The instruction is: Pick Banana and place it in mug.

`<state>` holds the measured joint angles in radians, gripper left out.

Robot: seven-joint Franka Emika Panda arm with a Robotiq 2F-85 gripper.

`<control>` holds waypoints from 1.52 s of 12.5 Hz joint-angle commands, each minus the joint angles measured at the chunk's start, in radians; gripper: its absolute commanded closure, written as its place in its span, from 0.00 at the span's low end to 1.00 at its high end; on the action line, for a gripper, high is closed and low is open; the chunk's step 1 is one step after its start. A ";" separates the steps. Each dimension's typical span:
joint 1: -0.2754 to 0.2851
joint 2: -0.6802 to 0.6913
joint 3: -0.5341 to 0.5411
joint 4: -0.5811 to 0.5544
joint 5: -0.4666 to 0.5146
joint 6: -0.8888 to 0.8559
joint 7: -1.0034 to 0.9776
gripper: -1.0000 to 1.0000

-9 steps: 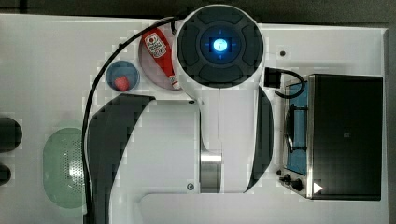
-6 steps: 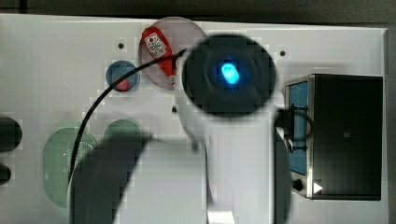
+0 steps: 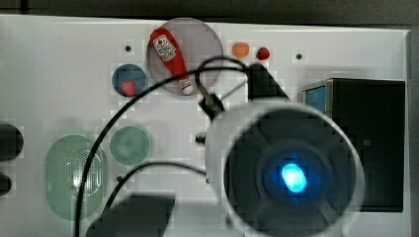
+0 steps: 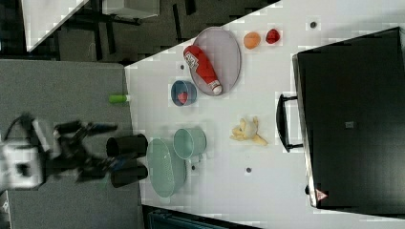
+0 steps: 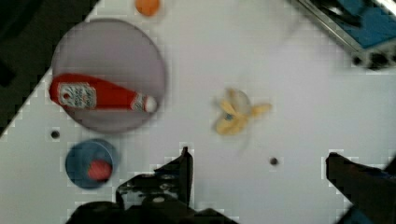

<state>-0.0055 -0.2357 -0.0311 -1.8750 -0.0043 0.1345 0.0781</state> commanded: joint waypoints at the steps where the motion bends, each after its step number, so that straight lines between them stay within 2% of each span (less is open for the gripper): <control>1: -0.008 0.103 -0.018 -0.192 0.018 0.108 -0.031 0.00; 6: -0.008 0.188 -0.016 -0.396 0.017 0.436 -0.031 0.00; 11: -0.007 0.320 -0.015 -0.540 0.017 0.719 -0.031 0.00; 19: -0.005 0.574 0.002 -0.584 0.018 1.044 -0.031 0.00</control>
<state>-0.0094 0.3591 -0.0230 -2.4434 0.0207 1.1504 0.0781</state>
